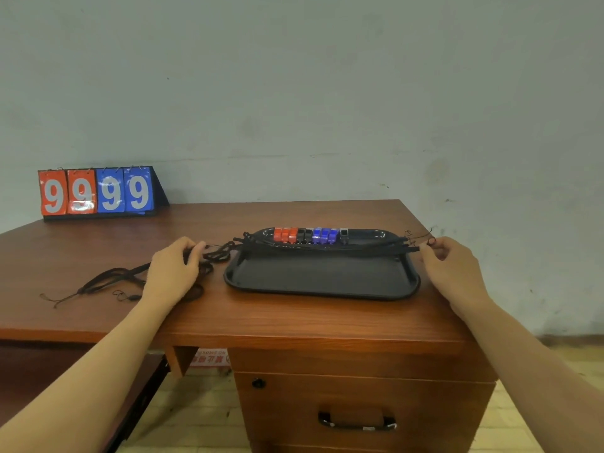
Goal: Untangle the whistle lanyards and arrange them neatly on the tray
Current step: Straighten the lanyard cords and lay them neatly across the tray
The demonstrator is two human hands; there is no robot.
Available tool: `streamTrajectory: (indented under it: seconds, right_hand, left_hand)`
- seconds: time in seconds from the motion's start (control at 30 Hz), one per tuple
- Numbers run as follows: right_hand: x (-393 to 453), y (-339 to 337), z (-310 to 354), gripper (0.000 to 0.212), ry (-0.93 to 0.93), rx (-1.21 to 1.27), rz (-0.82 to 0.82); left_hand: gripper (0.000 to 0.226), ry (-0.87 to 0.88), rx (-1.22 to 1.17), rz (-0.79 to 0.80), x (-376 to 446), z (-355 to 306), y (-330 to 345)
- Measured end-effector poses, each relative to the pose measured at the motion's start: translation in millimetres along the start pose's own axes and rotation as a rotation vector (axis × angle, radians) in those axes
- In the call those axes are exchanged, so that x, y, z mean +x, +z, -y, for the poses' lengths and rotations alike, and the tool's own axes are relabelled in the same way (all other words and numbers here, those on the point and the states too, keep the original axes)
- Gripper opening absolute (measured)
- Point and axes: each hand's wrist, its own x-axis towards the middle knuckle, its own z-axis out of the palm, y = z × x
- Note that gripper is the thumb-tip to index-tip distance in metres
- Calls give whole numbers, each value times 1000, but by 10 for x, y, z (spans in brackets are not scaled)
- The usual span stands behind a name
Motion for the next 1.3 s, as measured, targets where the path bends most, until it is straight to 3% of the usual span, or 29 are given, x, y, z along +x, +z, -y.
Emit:
streamTrajectory:
  seconds: [0.13,0.33,0.6,0.7,0.8,0.97,1.03,1.17,1.3]
  right_hand:
    - [-3,1,6,19,7,-9,-9]
    - [-12,-2,10,20,11,-16,3]
    - [19,12,-6,17,-8,-21,42]
    - [40,14,-21,15,-38,-21,61]
    - [43,11,-31,15,-50,-3,68]
    - [32,-10,-32,19,-80,2,72]
    - [28,-8,-36,18,-95,-2,67]
    - [39,-1,-62,15,-90,-8,37]
    - [103,6,-72,12,-145,-67,100]
  left_hand:
    - [30,-171,12,-97,1,55,-27]
    - [29,-223,172,-34,-18,2,-15]
    - [33,254,183,165,-85,-199,-76]
    - [39,330,176,271,37,-467,-144]
    - [29,418,293,426,194,-804,-23]
    - [18,324,441,659,266,-1029,371]
    - [9,323,446,661,281,-1055,441]
    - [11,325,514,654,329,-1017,442]
    - [10,310,462,438,495,-846,274]
